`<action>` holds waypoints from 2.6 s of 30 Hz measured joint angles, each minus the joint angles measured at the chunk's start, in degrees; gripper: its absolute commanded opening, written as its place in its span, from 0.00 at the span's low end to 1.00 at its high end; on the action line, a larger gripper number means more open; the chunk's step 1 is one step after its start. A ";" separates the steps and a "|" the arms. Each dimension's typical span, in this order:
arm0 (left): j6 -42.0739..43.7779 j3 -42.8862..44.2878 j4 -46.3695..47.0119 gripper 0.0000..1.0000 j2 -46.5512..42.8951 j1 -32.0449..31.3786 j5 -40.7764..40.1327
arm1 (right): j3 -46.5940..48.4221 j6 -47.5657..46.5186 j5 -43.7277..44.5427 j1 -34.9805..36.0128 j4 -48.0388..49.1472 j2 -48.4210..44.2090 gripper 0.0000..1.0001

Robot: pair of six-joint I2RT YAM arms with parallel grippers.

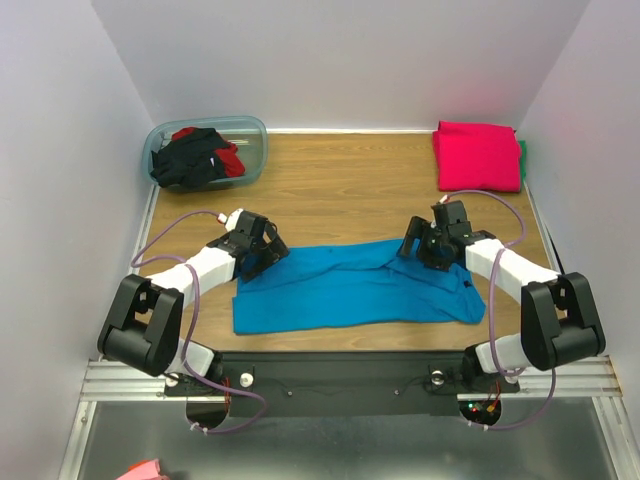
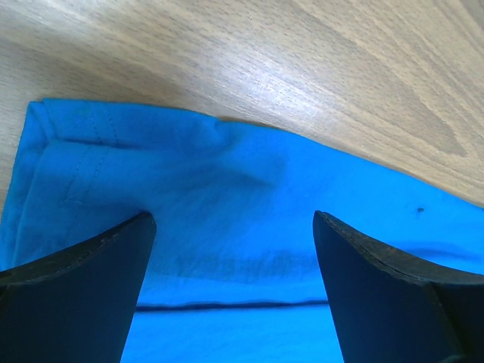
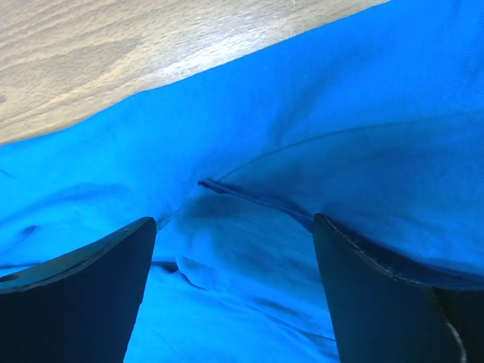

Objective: Fold and stack the t-shirts
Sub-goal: Fold the tshirt

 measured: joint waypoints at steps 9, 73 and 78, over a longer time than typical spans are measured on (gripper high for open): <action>0.00 -0.33 1.51 0.98 0.04 0.00 -0.46 | 3.26 -0.04 0.15 0.02 0.04 2.80 0.73; -2.40 -2.25 1.25 0.98 -2.25 0.07 -1.25 | 2.99 11.41 16.52 8.98 -4.92 5.05 1.00; -4.55 -3.63 1.60 0.98 -3.69 -1.95 0.09 | 13.84 5.75 18.05 8.96 -2.91 16.37 1.00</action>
